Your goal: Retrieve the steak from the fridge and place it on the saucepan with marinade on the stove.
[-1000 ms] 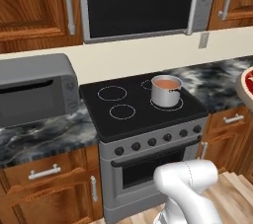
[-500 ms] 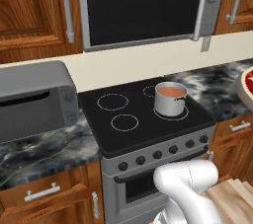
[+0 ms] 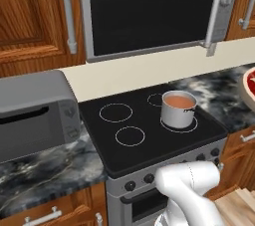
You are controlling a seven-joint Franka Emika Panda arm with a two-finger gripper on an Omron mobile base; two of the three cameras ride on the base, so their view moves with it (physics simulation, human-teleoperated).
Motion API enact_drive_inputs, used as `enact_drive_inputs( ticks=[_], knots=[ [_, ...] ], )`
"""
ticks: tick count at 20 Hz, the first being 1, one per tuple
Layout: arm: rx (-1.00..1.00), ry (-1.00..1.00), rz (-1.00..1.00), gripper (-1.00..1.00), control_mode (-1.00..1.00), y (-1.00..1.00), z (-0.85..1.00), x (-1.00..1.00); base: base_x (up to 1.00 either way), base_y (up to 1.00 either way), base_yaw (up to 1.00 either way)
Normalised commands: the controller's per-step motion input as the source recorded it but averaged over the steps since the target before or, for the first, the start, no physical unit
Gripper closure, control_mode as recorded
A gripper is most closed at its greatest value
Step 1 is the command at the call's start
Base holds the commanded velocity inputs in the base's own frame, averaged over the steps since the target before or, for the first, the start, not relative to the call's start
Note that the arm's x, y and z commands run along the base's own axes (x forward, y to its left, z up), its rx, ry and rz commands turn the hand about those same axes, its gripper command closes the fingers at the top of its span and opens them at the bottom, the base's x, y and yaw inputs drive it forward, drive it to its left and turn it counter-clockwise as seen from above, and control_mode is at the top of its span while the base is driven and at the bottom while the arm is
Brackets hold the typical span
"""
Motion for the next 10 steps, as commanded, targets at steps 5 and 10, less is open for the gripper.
enact_drive_inputs(
  ticks=[5, 10],
  knots=[
    [0.00, 0.00, 0.00, 1.00, 1.00, 0.00, 0.00, 0.00, 0.51, -0.11, -0.01],
    [0.00, 0.00, 0.00, 1.00, 1.00, 0.00, 0.00, 0.00, 0.49, -0.15, 0.00]
  ],
)
